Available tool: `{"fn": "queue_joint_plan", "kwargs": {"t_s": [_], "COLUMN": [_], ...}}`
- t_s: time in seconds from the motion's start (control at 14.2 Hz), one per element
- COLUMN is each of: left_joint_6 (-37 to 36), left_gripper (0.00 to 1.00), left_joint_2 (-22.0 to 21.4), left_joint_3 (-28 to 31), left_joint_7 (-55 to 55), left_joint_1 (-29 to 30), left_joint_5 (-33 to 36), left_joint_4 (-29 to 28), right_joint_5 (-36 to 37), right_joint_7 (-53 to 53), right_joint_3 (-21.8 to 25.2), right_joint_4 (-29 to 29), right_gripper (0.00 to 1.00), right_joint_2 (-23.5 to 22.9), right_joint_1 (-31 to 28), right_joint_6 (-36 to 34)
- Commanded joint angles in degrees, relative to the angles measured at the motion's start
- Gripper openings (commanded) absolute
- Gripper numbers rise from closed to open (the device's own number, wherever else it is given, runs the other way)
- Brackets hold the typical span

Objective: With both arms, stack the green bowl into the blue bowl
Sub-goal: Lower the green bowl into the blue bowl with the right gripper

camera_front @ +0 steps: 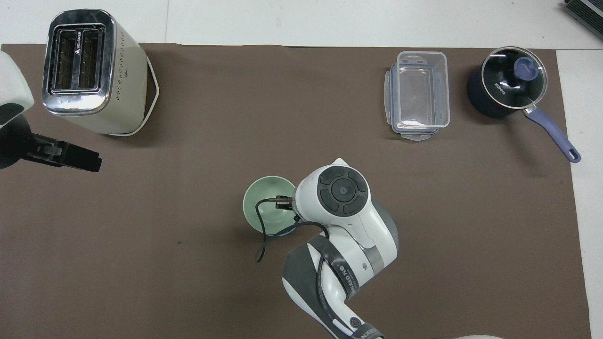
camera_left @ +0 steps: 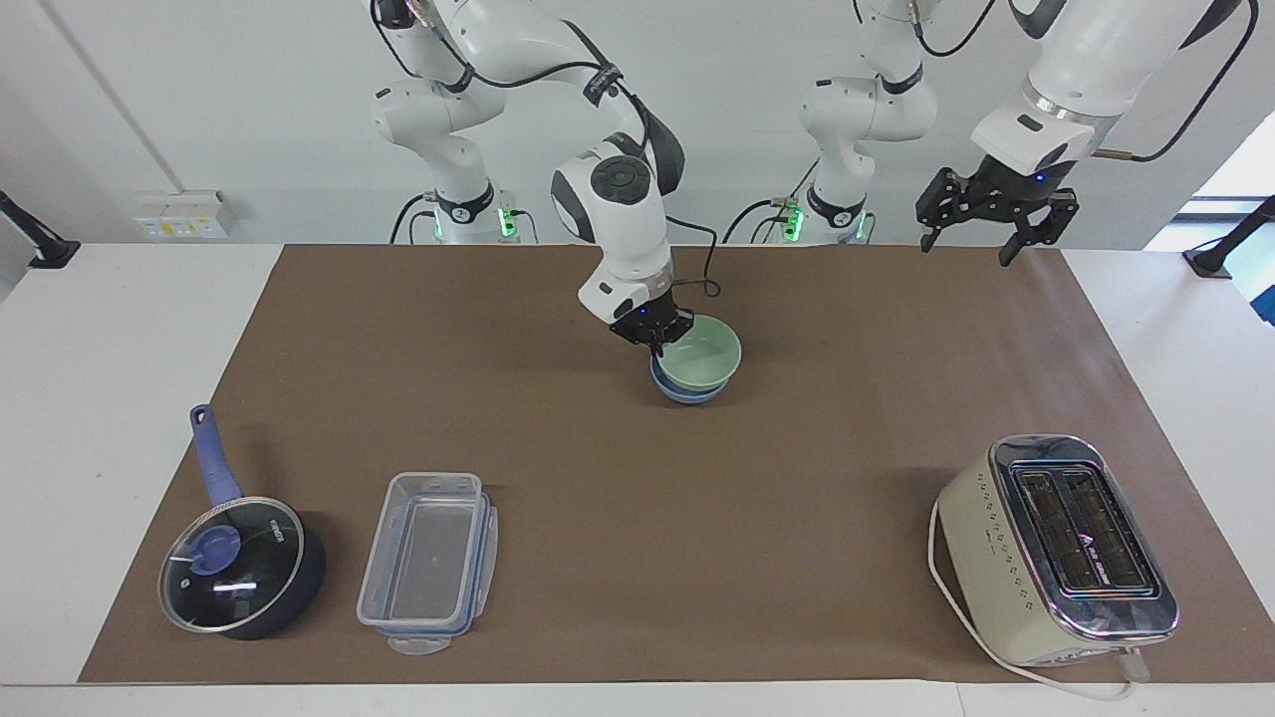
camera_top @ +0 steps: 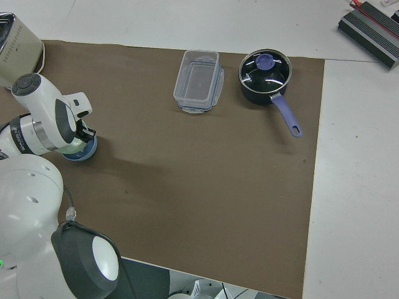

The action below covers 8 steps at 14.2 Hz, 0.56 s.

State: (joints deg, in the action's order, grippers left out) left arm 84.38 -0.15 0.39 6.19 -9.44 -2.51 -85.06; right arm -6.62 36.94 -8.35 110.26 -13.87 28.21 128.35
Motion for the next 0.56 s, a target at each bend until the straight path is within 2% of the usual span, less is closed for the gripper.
{"fn": "queue_joint_plan", "kwargs": {"t_s": [0.0, 0.49], "left_joint_6": [-0.3, -0.2], "left_gripper": [1.0, 1.0], "left_joint_2": [-1.3, -1.4], "left_joint_3": [-0.5, -0.3], "left_joint_7": [0.5, 0.5], "left_joint_1": [0.4, 0.4], "left_joint_5": [1.0, 0.9], "left_joint_4": [-1.4, -1.4], "right_joint_5": [1.6, 1.6], "right_joint_7": [0.6, 0.2], "right_joint_3": [0.2, 0.2], "right_joint_4": [1.1, 2.1], "right_gripper": [0.0, 0.0], "right_joint_2": [0.6, 0.7], "right_joint_1": [0.1, 0.2], "right_joint_6": [0.7, 0.8]}}
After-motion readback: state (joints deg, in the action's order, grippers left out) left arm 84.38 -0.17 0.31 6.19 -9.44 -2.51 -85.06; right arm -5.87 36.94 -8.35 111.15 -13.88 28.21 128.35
